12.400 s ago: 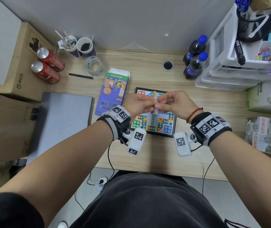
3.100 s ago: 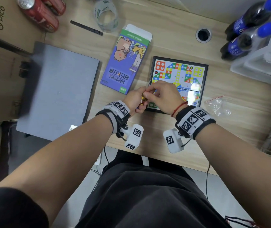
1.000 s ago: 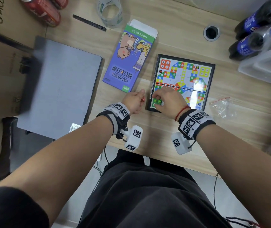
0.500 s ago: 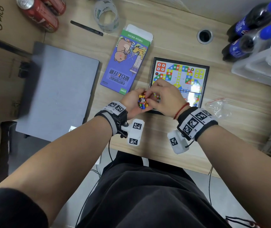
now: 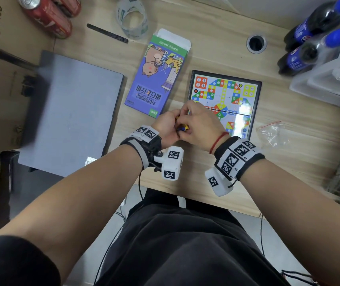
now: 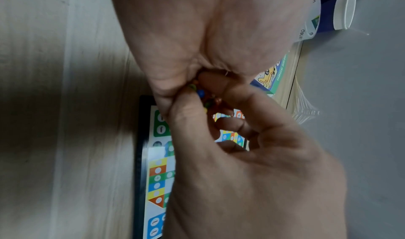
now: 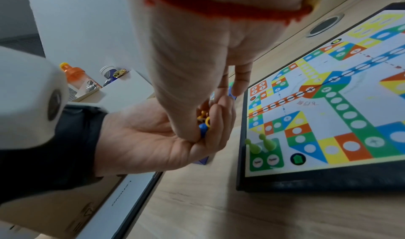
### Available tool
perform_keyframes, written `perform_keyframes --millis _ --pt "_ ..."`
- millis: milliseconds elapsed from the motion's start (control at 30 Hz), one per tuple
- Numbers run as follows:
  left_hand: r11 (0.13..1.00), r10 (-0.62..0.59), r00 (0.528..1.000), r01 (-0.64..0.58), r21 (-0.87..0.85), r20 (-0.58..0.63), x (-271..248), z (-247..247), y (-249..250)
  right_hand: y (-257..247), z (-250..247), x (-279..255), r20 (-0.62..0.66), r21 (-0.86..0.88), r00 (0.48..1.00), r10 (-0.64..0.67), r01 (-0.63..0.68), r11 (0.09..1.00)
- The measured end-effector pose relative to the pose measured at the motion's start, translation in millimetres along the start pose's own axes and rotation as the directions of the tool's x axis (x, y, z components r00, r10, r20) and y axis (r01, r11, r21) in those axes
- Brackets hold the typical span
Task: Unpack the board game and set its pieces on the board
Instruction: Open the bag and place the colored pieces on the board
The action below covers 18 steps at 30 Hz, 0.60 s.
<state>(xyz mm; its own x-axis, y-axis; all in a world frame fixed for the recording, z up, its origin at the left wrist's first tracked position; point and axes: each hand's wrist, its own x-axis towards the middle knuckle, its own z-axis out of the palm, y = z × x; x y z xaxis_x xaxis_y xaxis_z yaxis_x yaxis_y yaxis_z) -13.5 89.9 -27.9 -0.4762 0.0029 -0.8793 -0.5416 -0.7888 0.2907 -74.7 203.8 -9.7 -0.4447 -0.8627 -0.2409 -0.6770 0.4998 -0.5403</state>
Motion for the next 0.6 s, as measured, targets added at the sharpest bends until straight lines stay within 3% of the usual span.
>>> perform_keyframes --millis 167,600 --pt "0.999 -0.019 0.998 0.021 0.042 -0.062 2.6 -5.1 -0.6 -3.4 -3.0 2.3 0.053 -0.113 0.996 -0.068 0.074 0.991" --pt "0.999 -0.044 0.997 0.046 0.022 -0.07 -4.6 -3.7 4.6 -4.4 -4.9 -1.7 0.01 -0.037 0.996 -0.085 0.085 0.996"
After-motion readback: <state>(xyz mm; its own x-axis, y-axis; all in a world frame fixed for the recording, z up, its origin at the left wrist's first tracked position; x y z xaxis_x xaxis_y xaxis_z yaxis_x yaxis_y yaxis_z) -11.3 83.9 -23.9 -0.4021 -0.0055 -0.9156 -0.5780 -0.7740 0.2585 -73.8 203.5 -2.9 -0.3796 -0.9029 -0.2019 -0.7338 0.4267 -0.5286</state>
